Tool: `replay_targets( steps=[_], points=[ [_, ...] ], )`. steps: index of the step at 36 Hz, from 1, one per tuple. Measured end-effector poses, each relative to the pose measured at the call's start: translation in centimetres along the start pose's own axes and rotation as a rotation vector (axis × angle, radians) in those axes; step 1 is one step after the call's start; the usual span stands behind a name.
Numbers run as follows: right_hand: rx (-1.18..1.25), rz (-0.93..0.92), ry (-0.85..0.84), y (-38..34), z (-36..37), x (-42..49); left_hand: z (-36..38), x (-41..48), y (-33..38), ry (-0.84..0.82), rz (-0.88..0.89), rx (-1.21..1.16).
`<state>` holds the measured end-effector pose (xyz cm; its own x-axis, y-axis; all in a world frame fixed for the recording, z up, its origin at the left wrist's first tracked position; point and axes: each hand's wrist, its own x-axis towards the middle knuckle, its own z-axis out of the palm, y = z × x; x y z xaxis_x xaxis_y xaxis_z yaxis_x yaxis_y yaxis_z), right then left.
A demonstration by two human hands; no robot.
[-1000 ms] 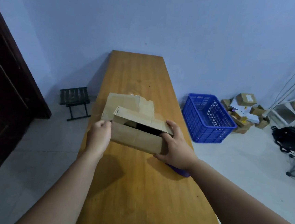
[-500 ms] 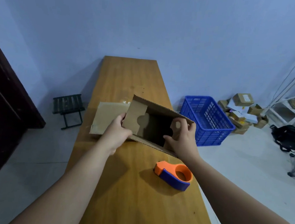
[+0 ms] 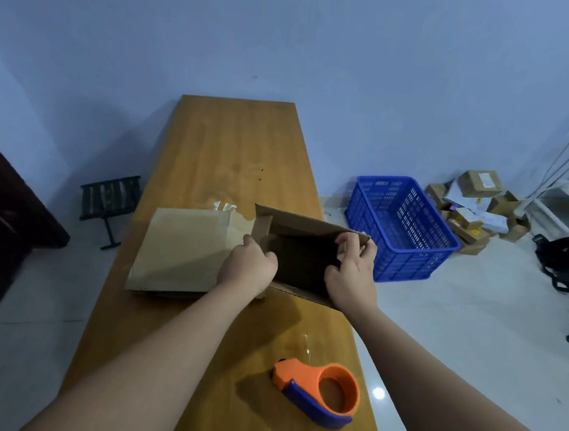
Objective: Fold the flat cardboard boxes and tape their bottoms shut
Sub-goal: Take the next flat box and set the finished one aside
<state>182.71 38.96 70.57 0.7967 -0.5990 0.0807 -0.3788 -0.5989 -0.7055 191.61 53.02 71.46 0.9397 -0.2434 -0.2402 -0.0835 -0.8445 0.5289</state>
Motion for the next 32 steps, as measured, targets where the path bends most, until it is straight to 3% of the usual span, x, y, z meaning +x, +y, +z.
replay_targets(
  steps=[11, 21, 27, 32],
  points=[
    [-0.208, 0.135, -0.290, 4.7, 0.6, 8.5, 3.6, 6.5, 1.4, -0.094, -0.089, -0.266],
    [-0.202, 0.139, -0.417, 5.0, 1.8, 14.0, 4.5, 10.3, 1.6, -0.051, -0.191, -0.261],
    [-0.167, 0.130, -0.424, 4.2, 2.7, 16.3, 4.0, 12.0, 1.0, -0.039, -0.233, -0.298],
    [-0.092, 0.160, -0.337, 3.8, 2.6, 17.1, 3.5, 13.3, -0.1, 0.001, -0.217, -0.312]
  ],
)
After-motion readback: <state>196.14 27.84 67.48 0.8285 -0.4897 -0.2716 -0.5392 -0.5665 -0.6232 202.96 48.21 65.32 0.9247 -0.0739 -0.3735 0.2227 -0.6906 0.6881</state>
